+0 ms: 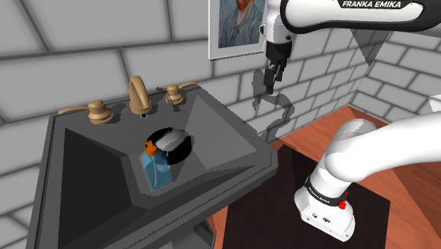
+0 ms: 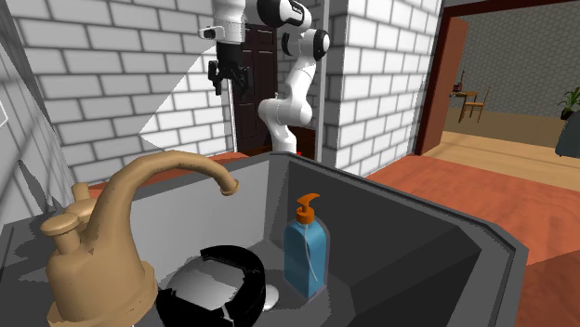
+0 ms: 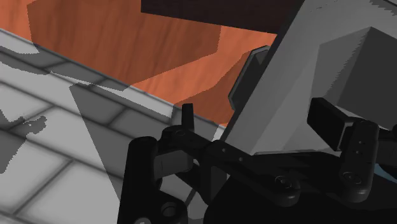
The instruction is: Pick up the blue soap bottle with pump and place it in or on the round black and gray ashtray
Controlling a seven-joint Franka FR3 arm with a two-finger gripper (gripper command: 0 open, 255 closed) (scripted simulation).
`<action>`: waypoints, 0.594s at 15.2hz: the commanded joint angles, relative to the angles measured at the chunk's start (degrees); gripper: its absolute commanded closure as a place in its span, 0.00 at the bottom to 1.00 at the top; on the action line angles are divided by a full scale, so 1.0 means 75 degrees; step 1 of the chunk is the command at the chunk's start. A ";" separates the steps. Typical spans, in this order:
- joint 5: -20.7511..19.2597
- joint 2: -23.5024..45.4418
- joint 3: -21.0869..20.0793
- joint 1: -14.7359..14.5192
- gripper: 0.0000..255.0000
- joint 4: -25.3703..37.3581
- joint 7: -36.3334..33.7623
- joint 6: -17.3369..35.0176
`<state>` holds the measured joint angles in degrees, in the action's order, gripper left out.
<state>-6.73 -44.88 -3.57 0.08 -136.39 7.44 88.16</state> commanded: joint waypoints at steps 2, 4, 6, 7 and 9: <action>0.0127 0.0099 -0.0113 -0.0053 0.00 -0.0040 -0.0157 0.0153; 0.0370 0.0324 -0.0340 -0.0156 0.00 -0.0095 -0.0464 0.0467; 0.0596 0.0581 -0.0569 -0.0254 0.00 -0.0115 -0.0762 0.0790; 0.0702 0.0722 -0.0683 -0.0301 0.00 -0.0112 -0.0909 0.0953; 0.0898 0.1027 -0.0912 -0.0391 0.00 -0.0079 -0.1200 0.1282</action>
<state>-0.84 -38.60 -9.44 -2.49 -137.30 -0.27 96.39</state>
